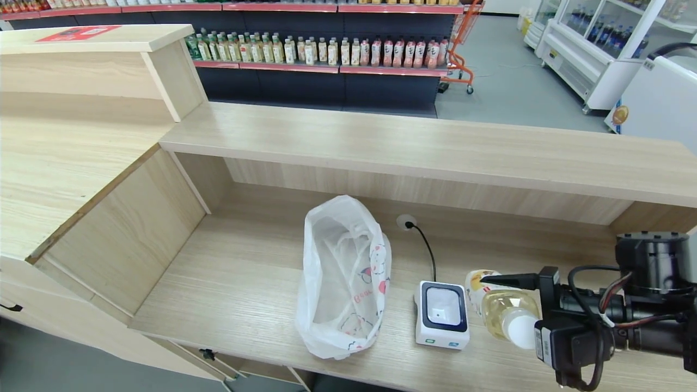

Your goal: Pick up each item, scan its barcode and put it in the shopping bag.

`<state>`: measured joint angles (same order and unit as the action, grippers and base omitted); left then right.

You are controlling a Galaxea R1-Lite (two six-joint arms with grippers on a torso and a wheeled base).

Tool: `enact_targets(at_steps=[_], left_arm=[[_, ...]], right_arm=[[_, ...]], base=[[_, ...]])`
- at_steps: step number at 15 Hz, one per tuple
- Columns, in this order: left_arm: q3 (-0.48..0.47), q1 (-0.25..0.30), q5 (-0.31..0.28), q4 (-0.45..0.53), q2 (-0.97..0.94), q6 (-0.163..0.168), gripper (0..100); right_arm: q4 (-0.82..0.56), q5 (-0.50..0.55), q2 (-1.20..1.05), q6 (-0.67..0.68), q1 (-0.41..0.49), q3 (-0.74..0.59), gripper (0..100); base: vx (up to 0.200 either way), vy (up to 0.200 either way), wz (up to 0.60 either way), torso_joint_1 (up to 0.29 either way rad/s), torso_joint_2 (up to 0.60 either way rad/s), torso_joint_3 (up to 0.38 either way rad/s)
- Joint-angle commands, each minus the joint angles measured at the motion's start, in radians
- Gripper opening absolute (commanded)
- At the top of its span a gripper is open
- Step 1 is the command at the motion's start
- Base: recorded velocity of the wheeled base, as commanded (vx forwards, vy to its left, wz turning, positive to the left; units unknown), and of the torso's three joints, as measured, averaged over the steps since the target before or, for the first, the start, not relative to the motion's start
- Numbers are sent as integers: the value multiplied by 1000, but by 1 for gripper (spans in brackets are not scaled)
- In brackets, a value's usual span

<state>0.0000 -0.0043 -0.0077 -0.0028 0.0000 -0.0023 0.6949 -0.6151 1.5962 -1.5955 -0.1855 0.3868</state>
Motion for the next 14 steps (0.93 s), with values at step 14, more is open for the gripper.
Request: enact_targets(at_steps=[14], left_arm=[[0,1,0,0,0,-1,100]], right_arm=[[331,-2,277,-21,-68,-34,0]], base=[[0,0,0,0,0,0]])
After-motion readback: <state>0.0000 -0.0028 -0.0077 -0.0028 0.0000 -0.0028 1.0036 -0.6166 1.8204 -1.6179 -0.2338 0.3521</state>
